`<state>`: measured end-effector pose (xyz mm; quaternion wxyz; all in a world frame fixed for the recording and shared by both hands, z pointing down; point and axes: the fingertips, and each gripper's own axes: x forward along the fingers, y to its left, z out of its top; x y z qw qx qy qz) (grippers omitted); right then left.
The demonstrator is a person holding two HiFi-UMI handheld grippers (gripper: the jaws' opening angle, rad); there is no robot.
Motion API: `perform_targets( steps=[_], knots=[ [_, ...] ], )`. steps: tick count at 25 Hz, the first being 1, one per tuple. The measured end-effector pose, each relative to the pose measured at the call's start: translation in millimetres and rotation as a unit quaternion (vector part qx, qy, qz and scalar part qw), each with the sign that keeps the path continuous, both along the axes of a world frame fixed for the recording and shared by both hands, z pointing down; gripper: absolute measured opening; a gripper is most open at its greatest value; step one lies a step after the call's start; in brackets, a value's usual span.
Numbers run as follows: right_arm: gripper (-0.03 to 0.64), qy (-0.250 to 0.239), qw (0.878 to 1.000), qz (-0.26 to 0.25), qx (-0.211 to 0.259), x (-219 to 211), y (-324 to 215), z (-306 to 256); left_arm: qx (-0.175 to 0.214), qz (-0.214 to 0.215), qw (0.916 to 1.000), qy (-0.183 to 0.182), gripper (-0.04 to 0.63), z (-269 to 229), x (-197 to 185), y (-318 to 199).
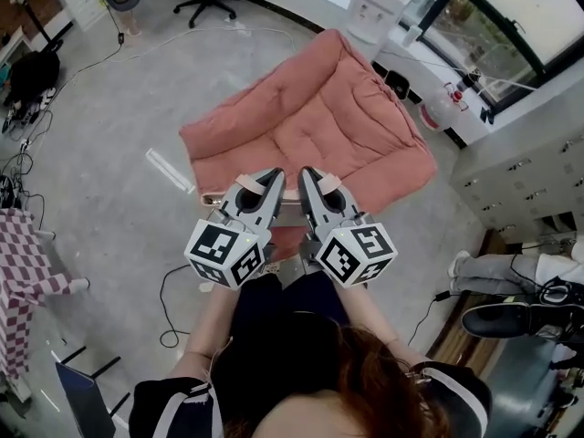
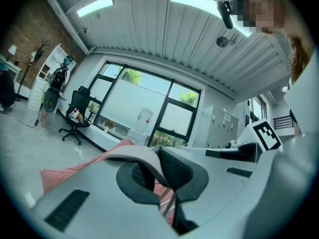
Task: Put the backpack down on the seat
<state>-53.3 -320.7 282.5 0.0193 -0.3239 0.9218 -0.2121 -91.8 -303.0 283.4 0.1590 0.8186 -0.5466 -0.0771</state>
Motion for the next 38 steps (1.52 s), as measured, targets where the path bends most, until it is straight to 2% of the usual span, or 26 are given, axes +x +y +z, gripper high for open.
perform_targets(
  steps=[9, 22, 30, 38],
  knots=[
    [0.032, -0.001, 0.997, -0.079, -0.012, -35, -26, 4, -0.019, -0.071, 0.9973, -0.001, 0.02, 7, -30, -18],
    [0.032, 0.006, 0.981, -0.19, -0.027, -80, -58, 5, -0.029, -0.159, 0.9869, -0.001, 0.02, 5, -69, -48],
    [0.032, 0.013, 0.975, -0.218, -0.047, -106, -95, 17, -0.04, -0.195, 0.9794, 0.034, 0.02, 21, -94, -83],
    [0.032, 0.023, 0.968, -0.245, -0.053, -131, -144, 35, -0.05, -0.213, 0.975, 0.041, 0.02, 39, -116, -131]
  ],
)
